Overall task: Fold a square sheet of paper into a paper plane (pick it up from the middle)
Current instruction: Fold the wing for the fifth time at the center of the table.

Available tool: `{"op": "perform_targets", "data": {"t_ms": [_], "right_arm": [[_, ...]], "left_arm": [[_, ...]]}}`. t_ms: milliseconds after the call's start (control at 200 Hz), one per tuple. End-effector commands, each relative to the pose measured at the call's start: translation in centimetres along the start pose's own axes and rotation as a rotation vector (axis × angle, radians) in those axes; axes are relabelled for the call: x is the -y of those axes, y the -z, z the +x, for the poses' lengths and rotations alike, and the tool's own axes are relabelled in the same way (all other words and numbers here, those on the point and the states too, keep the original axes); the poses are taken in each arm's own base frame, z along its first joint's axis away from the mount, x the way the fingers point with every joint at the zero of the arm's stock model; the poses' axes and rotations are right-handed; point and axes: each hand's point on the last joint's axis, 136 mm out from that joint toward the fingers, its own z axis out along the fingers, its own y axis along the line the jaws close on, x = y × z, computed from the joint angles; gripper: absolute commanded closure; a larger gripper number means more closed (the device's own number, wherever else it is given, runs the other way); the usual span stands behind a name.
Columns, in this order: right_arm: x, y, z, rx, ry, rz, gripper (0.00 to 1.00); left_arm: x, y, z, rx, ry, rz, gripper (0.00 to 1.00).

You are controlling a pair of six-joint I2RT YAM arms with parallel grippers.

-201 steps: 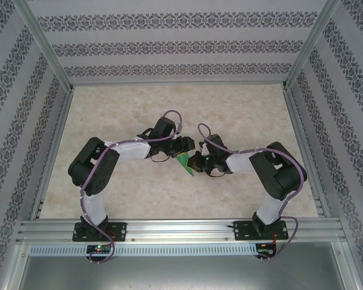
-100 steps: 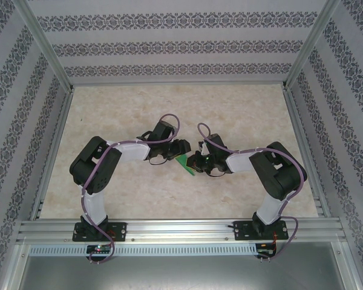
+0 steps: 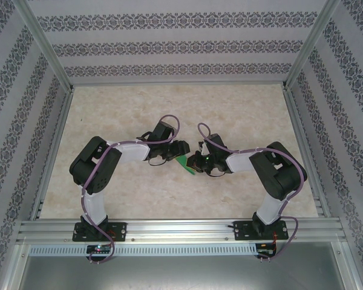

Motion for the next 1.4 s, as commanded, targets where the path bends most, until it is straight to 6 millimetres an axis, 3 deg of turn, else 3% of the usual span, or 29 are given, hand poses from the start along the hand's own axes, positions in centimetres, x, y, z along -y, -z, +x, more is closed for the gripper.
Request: {"op": "perform_targets", "data": {"t_ms": [0,375,779,929,1169,1394], "right_arm": [[3.8,0.5,2.5,-0.064,-0.058,0.131,0.86],[2.0,1.8,2.6,-0.070,-0.014,0.107,0.86],[4.5,2.1,4.0,-0.123,-0.007,0.236,0.89],[4.9,2.1,4.6,-0.160,0.006,0.254,0.86],[2.4,3.4,3.5,-0.105,0.029,0.191,0.85],[3.0,3.2,4.1,-0.133,0.014,0.193,0.85]], "left_arm": [[-1.6,-0.2,-0.2,-0.006,-0.006,-0.061,0.42],[-1.8,-0.5,0.2,-0.036,-0.014,-0.066,0.44],[-1.8,-0.8,0.4,-0.059,-0.019,-0.066,0.44],[-1.8,-0.8,0.4,-0.060,-0.018,-0.067,0.44],[-1.8,-0.9,0.5,-0.065,-0.024,-0.067,0.44],[-2.0,-1.0,0.7,-0.072,-0.020,-0.067,0.44]]}}
